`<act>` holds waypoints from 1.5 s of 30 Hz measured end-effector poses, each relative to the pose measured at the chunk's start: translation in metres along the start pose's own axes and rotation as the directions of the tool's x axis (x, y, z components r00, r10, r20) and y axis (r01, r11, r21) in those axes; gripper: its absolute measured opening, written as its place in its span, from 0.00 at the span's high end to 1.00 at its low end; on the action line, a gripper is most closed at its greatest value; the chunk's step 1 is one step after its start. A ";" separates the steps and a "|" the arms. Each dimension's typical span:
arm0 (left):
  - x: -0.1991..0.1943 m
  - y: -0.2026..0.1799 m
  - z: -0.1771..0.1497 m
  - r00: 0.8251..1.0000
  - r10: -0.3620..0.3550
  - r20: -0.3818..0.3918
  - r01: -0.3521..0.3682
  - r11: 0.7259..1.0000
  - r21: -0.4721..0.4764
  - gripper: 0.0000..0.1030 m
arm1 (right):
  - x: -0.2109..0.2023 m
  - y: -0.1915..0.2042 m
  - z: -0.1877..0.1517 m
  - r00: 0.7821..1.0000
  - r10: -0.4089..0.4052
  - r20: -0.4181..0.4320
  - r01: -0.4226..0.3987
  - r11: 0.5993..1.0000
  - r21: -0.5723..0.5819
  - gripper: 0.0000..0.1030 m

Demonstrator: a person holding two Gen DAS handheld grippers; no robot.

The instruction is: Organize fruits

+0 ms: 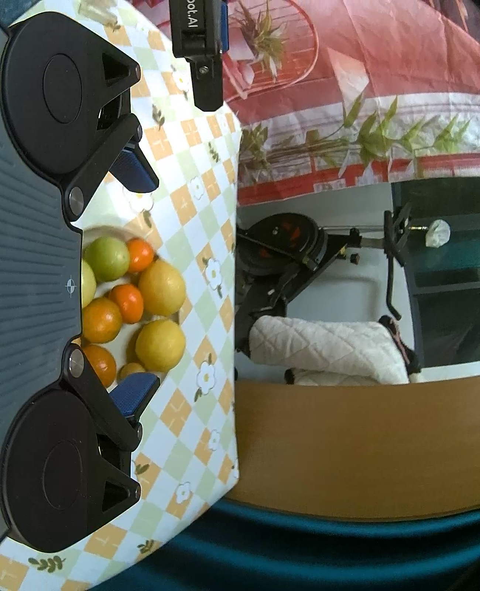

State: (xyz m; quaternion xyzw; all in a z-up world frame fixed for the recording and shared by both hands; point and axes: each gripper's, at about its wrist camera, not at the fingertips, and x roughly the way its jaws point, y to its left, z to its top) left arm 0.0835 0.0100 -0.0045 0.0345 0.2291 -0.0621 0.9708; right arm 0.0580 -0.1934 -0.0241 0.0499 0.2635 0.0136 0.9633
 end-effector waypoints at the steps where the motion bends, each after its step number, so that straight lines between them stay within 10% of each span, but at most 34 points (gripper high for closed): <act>1: -0.005 0.003 0.001 1.000 0.004 0.006 -0.004 1.000 -0.006 0.16 | -0.005 0.003 0.003 1.000 0.003 0.004 -0.003 1.000 -0.003 0.00; 45: -0.058 0.013 0.014 0.999 0.032 0.041 -0.031 0.999 -0.039 0.11 | -0.057 0.021 0.027 1.000 -0.008 0.021 0.008 1.000 0.018 0.00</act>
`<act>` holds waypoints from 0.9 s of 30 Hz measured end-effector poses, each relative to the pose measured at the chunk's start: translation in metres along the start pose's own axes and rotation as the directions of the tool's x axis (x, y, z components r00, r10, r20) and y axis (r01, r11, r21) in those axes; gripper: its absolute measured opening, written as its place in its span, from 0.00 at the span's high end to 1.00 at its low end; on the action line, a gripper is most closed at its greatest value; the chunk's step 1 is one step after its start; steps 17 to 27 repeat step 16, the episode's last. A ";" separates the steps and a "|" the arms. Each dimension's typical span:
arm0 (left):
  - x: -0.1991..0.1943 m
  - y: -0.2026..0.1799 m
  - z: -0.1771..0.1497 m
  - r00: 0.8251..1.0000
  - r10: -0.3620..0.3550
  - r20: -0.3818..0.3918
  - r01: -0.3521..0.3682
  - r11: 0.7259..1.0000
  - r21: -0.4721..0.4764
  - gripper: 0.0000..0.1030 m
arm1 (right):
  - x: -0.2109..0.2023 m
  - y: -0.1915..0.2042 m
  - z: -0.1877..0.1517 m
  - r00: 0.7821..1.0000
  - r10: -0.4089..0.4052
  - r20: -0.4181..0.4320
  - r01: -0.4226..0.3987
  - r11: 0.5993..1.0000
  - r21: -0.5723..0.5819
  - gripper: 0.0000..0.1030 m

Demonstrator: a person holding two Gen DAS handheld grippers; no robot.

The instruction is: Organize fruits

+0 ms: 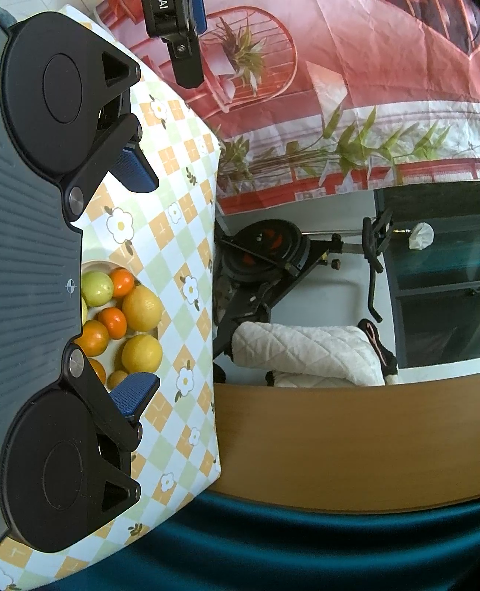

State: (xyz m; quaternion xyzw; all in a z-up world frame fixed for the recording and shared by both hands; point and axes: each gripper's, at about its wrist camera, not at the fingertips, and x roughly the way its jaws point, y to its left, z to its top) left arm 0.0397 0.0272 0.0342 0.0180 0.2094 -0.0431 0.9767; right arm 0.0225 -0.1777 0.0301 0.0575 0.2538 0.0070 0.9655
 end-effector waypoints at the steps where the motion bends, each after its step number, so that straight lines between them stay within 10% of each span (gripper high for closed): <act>1: 0.001 -0.001 0.000 1.000 -0.002 -0.006 0.002 1.000 0.002 0.11 | 0.000 0.000 0.000 1.000 0.001 -0.002 -0.001 1.000 0.000 0.00; 27: -0.003 0.000 0.001 1.000 -0.017 -0.016 0.017 1.000 0.001 0.11 | 0.000 -0.001 -0.004 1.000 0.008 -0.028 -0.007 0.999 0.032 0.00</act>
